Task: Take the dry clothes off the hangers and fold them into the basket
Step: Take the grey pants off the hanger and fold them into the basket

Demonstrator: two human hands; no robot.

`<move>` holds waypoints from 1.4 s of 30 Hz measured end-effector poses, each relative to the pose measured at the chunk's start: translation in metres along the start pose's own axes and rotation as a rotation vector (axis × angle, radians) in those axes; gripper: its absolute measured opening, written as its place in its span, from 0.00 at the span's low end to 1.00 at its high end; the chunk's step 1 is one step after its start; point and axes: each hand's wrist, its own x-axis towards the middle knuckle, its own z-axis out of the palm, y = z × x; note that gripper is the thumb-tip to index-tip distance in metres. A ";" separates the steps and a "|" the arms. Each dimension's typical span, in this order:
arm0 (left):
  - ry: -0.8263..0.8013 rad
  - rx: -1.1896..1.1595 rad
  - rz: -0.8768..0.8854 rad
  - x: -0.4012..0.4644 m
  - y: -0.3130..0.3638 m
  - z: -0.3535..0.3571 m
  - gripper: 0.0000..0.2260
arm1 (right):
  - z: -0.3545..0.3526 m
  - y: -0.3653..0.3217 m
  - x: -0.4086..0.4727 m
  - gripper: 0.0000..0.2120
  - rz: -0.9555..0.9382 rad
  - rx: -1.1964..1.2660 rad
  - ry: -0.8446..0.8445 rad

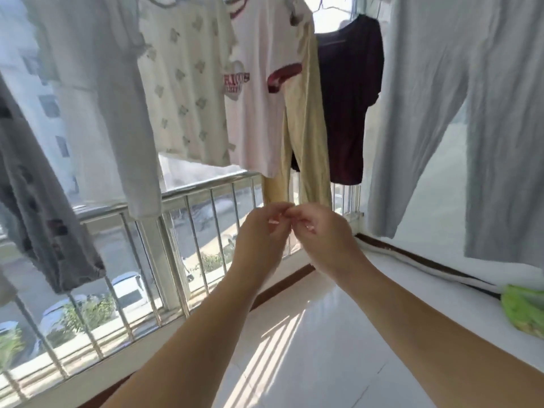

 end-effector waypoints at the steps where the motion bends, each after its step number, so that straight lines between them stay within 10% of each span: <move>1: -0.005 0.004 0.015 0.006 0.006 0.005 0.17 | -0.008 0.001 0.005 0.11 -0.010 -0.007 0.007; 22: -0.022 0.175 0.584 0.200 0.198 0.149 0.10 | -0.273 -0.001 0.160 0.14 -0.261 -0.697 0.235; 42: 0.133 0.346 0.819 0.419 0.280 0.208 0.26 | -0.367 -0.049 0.350 0.23 -0.166 -1.530 0.588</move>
